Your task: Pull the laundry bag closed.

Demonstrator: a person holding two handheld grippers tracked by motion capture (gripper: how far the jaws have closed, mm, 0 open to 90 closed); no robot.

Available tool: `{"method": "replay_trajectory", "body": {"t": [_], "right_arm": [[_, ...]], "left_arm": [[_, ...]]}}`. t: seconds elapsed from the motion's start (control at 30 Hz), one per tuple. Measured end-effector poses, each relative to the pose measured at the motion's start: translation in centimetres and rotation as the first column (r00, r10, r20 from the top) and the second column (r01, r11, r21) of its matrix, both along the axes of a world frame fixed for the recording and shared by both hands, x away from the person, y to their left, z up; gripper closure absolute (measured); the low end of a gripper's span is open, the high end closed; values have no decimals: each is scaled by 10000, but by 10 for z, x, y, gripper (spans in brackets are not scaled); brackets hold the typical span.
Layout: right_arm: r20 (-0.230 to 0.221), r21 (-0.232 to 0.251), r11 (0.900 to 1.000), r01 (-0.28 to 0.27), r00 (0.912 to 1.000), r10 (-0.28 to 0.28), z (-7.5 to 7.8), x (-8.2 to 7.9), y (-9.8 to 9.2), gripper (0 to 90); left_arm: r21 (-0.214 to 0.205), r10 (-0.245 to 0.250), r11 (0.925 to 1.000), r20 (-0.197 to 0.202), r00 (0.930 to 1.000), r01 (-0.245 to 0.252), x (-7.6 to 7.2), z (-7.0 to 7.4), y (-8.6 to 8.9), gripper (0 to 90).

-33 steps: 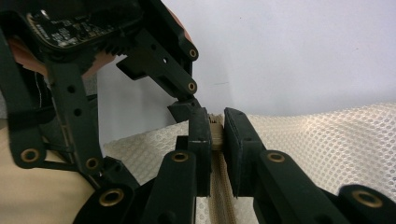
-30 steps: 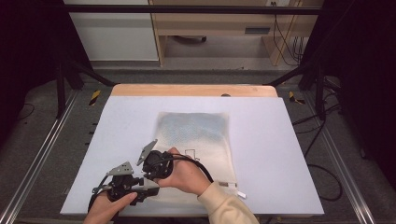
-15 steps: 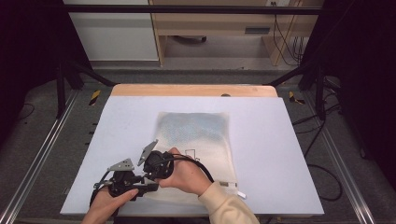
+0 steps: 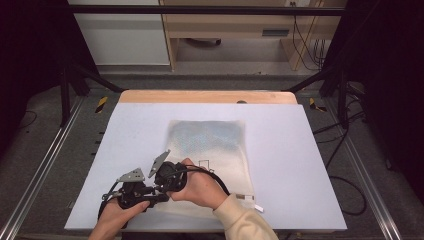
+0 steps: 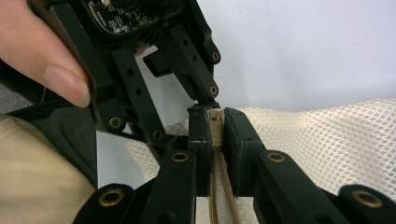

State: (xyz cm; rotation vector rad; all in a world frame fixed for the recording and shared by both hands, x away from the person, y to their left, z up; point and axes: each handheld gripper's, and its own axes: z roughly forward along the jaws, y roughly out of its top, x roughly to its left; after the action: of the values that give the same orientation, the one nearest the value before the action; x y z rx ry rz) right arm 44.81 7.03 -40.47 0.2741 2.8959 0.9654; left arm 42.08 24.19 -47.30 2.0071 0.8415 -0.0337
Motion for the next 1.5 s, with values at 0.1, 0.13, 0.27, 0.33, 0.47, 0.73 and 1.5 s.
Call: {"method": "replay_trajectory", "body": {"t": [0.1,0.13,0.27,0.33,0.47,0.73,1.5], "right_arm": [[57,-7,9999,-120,9999,120,0,1,-1,816],[49,-10,10000,-68,10000,68,-1,0,0,816],[62,-113,9999,-103,9999,103,-1,0,0,816],[84,-114,9999,-27,10000,28,-2,0,0,816],[126,-91,9999,-73,9999,75,-2,0,-1,816],[413,-320,9994,-132,9990,145,-4,-2,-2,816],[443,-1038,9946,22,9990,24,-7,-3,-13,819]], "left_arm": [[14,-20,10000,-87,10000,20,1,-1,0,675],[52,-11,10000,-127,9999,11,2,-1,0,681],[131,7,9999,-199,9998,-4,3,-2,0,724],[114,52,9999,-224,9997,-49,5,-3,0,751],[117,45,9999,-265,9996,-41,6,-3,0,800],[196,144,9997,-270,9995,-139,6,-2,0,819],[263,314,9992,-236,9992,-308,4,3,2,827]]}}
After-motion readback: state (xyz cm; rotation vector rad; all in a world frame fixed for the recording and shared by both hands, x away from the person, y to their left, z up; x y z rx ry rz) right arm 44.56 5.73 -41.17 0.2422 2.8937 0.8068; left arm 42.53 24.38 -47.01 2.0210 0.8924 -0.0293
